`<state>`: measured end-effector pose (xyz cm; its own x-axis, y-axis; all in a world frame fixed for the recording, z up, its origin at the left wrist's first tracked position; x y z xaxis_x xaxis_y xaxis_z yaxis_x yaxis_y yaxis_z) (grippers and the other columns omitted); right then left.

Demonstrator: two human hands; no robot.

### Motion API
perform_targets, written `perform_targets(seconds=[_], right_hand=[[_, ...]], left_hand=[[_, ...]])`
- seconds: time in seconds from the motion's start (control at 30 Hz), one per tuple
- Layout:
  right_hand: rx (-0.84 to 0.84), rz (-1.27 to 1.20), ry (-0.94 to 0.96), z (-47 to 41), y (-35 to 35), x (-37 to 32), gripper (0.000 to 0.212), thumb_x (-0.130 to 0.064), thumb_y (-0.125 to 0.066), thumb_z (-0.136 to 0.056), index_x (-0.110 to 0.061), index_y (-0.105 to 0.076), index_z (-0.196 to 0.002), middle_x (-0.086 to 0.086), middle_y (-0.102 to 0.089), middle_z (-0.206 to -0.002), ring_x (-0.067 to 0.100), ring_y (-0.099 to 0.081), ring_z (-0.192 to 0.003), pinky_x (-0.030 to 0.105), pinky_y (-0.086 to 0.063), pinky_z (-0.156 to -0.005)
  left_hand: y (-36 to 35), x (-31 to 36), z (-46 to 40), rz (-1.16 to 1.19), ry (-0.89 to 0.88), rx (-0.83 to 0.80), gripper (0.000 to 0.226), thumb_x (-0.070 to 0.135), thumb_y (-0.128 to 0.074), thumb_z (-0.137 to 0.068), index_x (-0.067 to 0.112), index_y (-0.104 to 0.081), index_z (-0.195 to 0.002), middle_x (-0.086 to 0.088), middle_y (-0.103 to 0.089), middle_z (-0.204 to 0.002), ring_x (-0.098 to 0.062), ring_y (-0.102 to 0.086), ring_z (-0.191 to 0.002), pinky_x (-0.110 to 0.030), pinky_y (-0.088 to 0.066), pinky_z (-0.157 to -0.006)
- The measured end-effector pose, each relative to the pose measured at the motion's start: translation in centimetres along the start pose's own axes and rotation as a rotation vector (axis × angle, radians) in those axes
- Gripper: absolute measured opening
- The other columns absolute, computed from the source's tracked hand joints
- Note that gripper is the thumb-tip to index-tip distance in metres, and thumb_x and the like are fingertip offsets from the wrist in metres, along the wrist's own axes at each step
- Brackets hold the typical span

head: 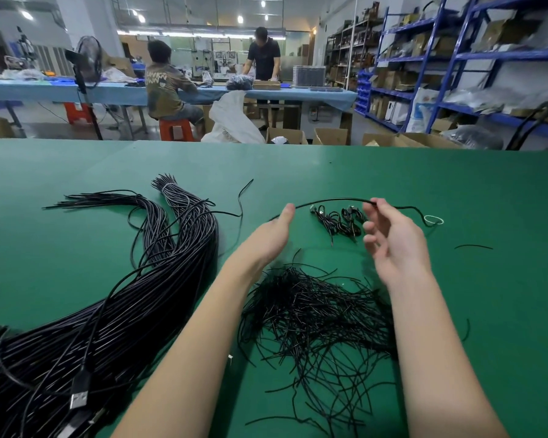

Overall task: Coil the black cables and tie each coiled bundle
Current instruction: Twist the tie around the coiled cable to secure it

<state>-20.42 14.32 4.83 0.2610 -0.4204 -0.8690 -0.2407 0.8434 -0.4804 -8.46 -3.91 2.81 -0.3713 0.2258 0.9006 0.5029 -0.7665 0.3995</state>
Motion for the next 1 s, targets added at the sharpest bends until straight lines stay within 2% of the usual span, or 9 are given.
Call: perform_targets(seconds=[0.07,0.17,0.23,0.3,0.4,0.53,0.63,0.77,1.0], right_hand=[[0.048,0.037,0.001,-0.4,1.7,-0.4,0.012,-0.016,-0.061,-0.1,-0.014,-0.07,-0.092,-0.003,-0.075,-0.078,0.004,-0.052,-0.051,0.014,-0.037,-0.041],[0.072,0.622,0.015,-0.9,3.6,-0.6,0.024,-0.03,-0.064,-0.098,-0.013,-0.076,-0.084,-0.004,-0.076,-0.069,0.003,-0.052,-0.046,0.02,-0.041,-0.047],[0.057,1.12,0.045,-0.9,3.6,-0.4,0.041,-0.048,-0.066,-0.093,-0.015,-0.078,-0.072,-0.008,-0.071,-0.057,0.006,-0.057,-0.053,0.025,-0.041,-0.055],[0.108,1.321,0.214,-0.8,2.4,-1.4,0.046,-0.058,-0.067,-0.088,-0.02,-0.074,-0.063,-0.015,-0.066,-0.053,0.009,-0.062,-0.065,0.022,-0.037,-0.056],[-0.088,1.181,0.485,0.3,-2.2,-1.9,0.03,-0.062,-0.069,-0.083,-0.033,-0.073,-0.08,-0.026,-0.069,-0.072,-0.003,-0.064,-0.078,0.019,-0.044,-0.064],[-0.502,0.89,0.315,1.7,-6.2,1.9,0.013,-0.037,-0.072,-0.092,-0.028,-0.071,-0.101,-0.01,-0.075,-0.074,0.006,-0.067,-0.061,0.022,-0.051,-0.068],[-0.549,0.802,0.272,1.7,-6.0,1.8,0.006,-0.024,-0.069,-0.097,-0.019,-0.073,-0.096,-0.005,-0.065,-0.06,0.009,-0.049,-0.043,0.026,-0.049,-0.057],[-0.709,0.74,0.086,2.4,-4.8,1.8,0.006,-0.012,-0.067,-0.097,-0.01,-0.072,-0.094,-0.001,-0.062,-0.062,0.009,-0.047,-0.046,0.023,-0.05,-0.056],[-0.795,0.821,0.024,3.8,-5.8,3.4,0.018,-0.021,-0.061,-0.102,-0.009,-0.074,-0.101,0.003,-0.067,-0.071,0.011,-0.041,-0.048,0.023,-0.047,-0.055]], left_hand=[[1.1,-0.2,-0.1,0.213,-0.032,0.097,0.063,0.059,-0.027,-0.103,0.016,-0.052,-0.142,0.001,-0.055,-0.145,-0.021,-0.054,-0.128,-0.045,-0.041,-0.111],[2.1,0.0,0.3,0.658,-0.061,0.149,0.04,0.032,-0.03,-0.109,0.015,-0.067,-0.11,-0.002,-0.072,-0.116,-0.019,-0.067,-0.102,-0.031,-0.056,-0.086],[2.3,0.9,0.4,0.647,-0.11,0.145,0.036,0.022,-0.034,-0.105,0.014,-0.07,-0.102,-0.001,-0.077,-0.101,-0.017,-0.069,-0.095,-0.027,-0.056,-0.08],[1.8,1.9,0.6,0.517,-0.155,0.097,0.035,0.019,-0.038,-0.101,0.012,-0.072,-0.099,0.0,-0.078,-0.095,-0.016,-0.069,-0.092,-0.028,-0.055,-0.082],[0.3,3.0,1.1,0.345,-0.196,0.012,0.033,0.019,-0.041,-0.098,0.016,-0.074,-0.095,-0.001,-0.078,-0.099,-0.016,-0.067,-0.099,-0.032,-0.052,-0.087],[-0.6,3.7,1.1,0.222,-0.242,-0.013,0.023,0.022,-0.048,-0.097,0.021,-0.07,-0.091,-0.001,-0.067,-0.115,-0.015,-0.06,-0.115,-0.035,-0.048,-0.097],[0.6,2.9,0.7,0.422,-0.187,0.068,0.02,0.025,-0.049,-0.101,0.013,-0.066,-0.1,-0.003,-0.067,-0.111,-0.019,-0.062,-0.108,-0.035,-0.05,-0.095],[1.8,1.8,0.3,0.862,-0.127,0.07,0.033,0.032,-0.038,-0.108,0.011,-0.063,-0.105,-0.005,-0.071,-0.107,-0.016,-0.068,-0.099,-0.028,-0.052,-0.09],[0.6,4.0,0.9,0.892,-0.258,-0.077,0.047,0.031,-0.024,-0.111,0.005,-0.061,-0.123,-0.007,-0.074,-0.115,-0.017,-0.07,-0.109,-0.023,-0.057,-0.086]])
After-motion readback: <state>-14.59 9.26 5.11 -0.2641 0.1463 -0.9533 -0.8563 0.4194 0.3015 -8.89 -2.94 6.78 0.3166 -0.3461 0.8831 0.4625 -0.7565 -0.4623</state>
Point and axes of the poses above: each hand's wrist, its own z-axis away from the middle knuckle, its own y-axis out of the back of the hand, x = y × z, the point moved 9 cm from there along -z, towards the middle knuckle
